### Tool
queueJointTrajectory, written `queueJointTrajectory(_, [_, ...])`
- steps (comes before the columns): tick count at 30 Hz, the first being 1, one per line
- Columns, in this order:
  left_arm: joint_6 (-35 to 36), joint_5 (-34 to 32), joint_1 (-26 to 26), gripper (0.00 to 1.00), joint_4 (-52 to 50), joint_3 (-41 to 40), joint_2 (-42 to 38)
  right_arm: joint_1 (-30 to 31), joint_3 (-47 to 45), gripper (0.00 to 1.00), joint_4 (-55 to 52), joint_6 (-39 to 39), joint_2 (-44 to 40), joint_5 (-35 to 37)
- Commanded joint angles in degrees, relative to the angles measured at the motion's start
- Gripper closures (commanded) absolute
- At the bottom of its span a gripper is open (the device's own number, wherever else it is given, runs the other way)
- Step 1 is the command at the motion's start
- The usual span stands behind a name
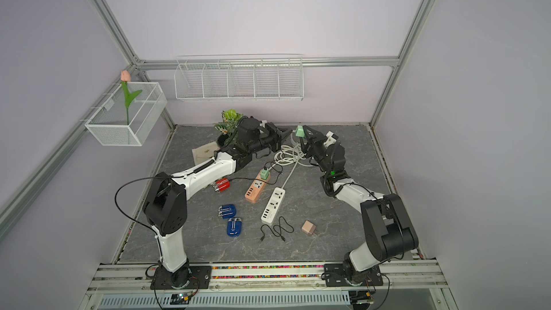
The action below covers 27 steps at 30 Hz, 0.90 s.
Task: Charge the electric shaver
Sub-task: Insert the charging cable into the plug.
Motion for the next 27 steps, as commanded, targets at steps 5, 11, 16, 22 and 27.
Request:
queueJointTrajectory(5, [0.39, 1.0, -0.42, 1.0, -1.03, 0.9, 1.66, 1.09, 1.96, 0.93, 3.04, 5.48, 0.98, -0.64])
queueJointTrajectory(11, [1.14, 1.47, -0.42, 1.0, -2.46, 1.72, 2.14, 1.28, 2.26, 0.93, 2.13, 5.67, 0.74, -1.01])
queueJointTrajectory(16, [2.21, 1.37, -0.42, 1.0, -4.74, 2.47, 2.06, 1.36, 2.32, 0.93, 1.15, 5.54, 0.15, -1.01])
queueJointTrajectory(22, [4.94, 0.21, -0.42, 1.0, -9.52, 4.42, 2.05, 2.2, 3.28, 0.93, -4.18, 3.84, -2.0, 0.1])
queueJointTrajectory(27, [5.81, -1.11, -0.77, 1.0, -10.62, 4.89, 2.34, 3.44, 3.79, 0.93, -5.3, 4.18, -2.06, 2.04])
